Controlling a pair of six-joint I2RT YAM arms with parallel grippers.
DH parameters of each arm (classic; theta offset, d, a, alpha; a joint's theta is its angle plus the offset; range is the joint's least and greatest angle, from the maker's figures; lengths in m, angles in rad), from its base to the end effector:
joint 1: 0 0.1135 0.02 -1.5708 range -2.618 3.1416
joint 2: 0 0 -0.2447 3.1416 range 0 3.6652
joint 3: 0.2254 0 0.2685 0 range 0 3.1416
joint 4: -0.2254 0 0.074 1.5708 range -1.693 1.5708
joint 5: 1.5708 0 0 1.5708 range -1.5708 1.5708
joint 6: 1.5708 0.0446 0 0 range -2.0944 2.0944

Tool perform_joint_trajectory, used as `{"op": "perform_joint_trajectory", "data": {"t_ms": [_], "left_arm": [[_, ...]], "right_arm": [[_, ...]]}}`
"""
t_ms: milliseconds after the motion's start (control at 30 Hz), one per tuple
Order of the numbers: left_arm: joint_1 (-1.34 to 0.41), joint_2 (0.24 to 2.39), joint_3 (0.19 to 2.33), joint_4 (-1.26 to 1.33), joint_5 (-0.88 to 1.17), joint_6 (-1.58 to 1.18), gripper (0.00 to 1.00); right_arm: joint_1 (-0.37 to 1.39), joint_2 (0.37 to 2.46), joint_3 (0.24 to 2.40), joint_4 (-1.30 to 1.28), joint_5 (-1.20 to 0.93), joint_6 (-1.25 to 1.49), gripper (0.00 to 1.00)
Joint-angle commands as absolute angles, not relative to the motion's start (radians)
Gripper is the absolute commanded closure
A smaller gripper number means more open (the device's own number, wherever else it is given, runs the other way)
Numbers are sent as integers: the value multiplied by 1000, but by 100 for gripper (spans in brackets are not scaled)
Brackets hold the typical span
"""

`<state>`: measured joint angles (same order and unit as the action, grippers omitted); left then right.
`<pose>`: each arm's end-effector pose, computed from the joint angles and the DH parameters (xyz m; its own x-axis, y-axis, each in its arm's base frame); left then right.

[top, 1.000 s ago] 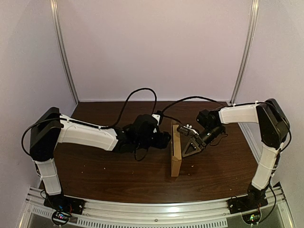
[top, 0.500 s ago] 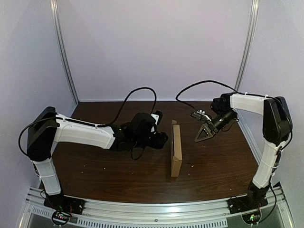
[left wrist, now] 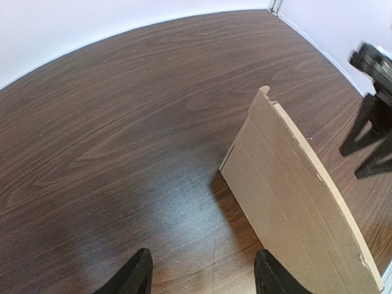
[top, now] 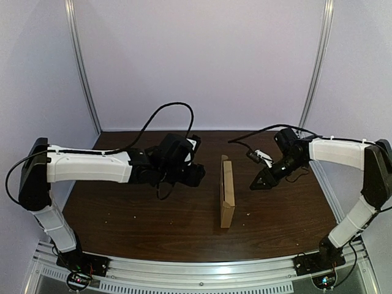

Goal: Fold the paper box

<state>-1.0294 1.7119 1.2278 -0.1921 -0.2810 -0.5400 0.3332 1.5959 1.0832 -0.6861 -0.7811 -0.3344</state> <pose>0.2194 -0.3408 0.2140 -0.6426 0.1102 -0.7582 0.4448 0.8594 -0.2521 0.2941 0.1350 0.1836 -0.6760 -0.4806 -0.5586 -0.7368 0.4549 0.5003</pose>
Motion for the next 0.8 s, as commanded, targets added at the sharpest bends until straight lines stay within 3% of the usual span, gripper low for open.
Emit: {"op": "perform_joint_trajectory", "data": {"t_ms": [0, 167, 300, 600, 767], "left_arm": [[-940, 1691, 1253, -298, -261, -558, 41], [-838, 1713, 1245, -242, -71, -536, 43], [-838, 1819, 1356, -276, 68, -501, 46], [-841, 2004, 1466, -234, 238, -568, 52], [-873, 2050, 1508, -222, 271, -564, 53]], "right_arm": [[424, 1455, 990, -592, -786, -426, 64], [466, 1298, 901, -740, -620, -921, 69], [555, 1291, 796, -723, -480, -1104, 74], [922, 1335, 628, -415, -74, -1195, 77], [1063, 1502, 645, -212, 137, -1190, 78]]}}
